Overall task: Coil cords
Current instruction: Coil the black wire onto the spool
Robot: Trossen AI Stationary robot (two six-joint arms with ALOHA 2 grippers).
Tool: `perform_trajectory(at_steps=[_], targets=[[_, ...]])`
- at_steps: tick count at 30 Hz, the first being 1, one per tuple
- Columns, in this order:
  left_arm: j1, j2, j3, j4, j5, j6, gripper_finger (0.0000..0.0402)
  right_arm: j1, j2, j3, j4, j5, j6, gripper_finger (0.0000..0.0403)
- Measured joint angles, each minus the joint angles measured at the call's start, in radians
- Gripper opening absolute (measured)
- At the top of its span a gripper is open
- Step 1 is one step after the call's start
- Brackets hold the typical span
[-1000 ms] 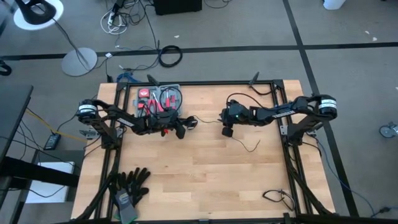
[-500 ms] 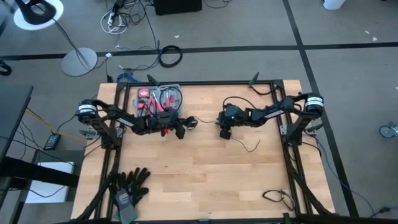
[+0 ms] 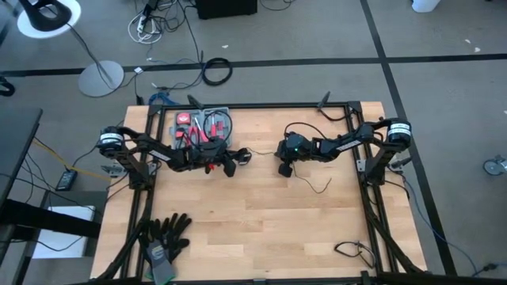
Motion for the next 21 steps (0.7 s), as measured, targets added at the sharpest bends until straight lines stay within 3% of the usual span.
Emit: perform_trajectory(at_steps=[13,21], targets=[[0.000,0.000,0.000,-0.003,0.000,-0.001,0.0000,0.005,-0.004,0.000,-0.021,0.013,0.137,0.0002],[0.000,0.000,-0.001,0.093,0.023,-0.021,0.0000,0.097,-0.002,0.001,-0.054,0.059,0.271,0.0001]])
